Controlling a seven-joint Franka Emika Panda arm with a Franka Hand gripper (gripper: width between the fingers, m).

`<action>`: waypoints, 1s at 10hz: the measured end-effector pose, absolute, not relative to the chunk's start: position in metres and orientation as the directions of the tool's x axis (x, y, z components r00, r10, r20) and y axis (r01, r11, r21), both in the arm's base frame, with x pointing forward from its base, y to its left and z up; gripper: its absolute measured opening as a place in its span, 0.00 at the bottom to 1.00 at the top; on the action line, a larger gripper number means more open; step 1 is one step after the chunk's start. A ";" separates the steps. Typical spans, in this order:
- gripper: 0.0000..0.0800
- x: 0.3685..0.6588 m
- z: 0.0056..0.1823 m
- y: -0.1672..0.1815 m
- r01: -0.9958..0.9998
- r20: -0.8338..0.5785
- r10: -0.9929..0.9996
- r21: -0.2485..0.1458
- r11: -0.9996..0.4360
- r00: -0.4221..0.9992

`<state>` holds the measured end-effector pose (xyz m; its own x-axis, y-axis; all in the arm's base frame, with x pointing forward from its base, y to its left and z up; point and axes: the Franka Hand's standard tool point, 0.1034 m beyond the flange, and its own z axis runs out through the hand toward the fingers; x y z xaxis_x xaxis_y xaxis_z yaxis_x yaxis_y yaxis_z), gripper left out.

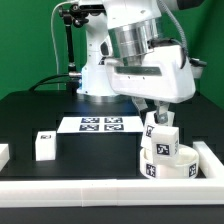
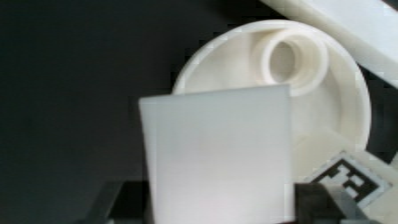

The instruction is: Assemble stool

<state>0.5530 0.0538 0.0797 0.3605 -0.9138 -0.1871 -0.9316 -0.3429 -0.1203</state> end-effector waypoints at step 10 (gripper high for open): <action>0.81 0.556 0.101 0.061 -0.791 -0.156 -0.776 -0.176 -0.586 0.611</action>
Offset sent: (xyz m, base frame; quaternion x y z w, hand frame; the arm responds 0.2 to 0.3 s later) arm 0.0052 -0.0013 0.0178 -0.0557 0.0238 -0.1126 0.9918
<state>0.5559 0.0610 0.1006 0.6106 -0.7763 -0.1562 -0.7906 -0.5865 -0.1760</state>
